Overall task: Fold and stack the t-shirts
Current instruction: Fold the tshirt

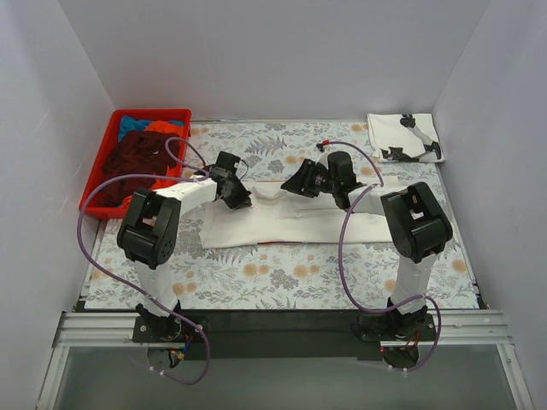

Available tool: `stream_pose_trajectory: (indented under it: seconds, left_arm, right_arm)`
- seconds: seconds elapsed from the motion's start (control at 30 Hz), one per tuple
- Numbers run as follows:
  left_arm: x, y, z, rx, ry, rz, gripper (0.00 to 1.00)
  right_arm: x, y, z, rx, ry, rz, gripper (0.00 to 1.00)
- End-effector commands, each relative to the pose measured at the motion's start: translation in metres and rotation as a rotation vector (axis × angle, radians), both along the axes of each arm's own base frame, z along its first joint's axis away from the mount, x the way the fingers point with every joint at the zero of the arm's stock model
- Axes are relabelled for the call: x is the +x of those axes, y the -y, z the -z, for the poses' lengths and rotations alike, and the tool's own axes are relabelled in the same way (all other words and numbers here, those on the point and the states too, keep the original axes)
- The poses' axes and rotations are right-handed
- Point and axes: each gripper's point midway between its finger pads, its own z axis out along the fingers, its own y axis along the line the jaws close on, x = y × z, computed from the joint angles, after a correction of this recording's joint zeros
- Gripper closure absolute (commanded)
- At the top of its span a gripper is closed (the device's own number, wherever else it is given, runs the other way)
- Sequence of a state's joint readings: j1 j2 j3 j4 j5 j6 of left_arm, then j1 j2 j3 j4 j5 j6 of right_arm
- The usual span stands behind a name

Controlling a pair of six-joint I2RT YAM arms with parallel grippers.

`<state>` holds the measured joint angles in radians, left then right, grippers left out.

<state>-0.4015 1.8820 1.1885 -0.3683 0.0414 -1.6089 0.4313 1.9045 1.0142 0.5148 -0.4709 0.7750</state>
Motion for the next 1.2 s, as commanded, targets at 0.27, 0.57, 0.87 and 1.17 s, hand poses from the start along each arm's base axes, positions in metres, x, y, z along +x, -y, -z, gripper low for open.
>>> stream_pose_trajectory:
  seconds: [0.27,0.57,0.87,1.17]
  left_arm:
    - [0.000,-0.029,-0.066,0.102,0.117,0.045,1.00]
    - [-0.006,-0.058,-0.067,0.155,0.097,0.075,1.00]
    - [-0.006,-0.067,-0.048,0.194,0.054,0.098,1.00]
    - [0.012,-0.063,-0.030,0.204,0.061,0.114,1.00]
  right_arm:
    - [-0.008,-0.006,-0.018,0.010,0.029,0.012,0.51]
    - [-0.018,-0.011,-0.013,0.001,0.017,-0.008,0.52]
    - [-0.016,-0.018,-0.025,0.005,0.045,-0.026,0.52]
    - [-0.014,-0.054,-0.043,0.043,0.086,-0.106,0.52]
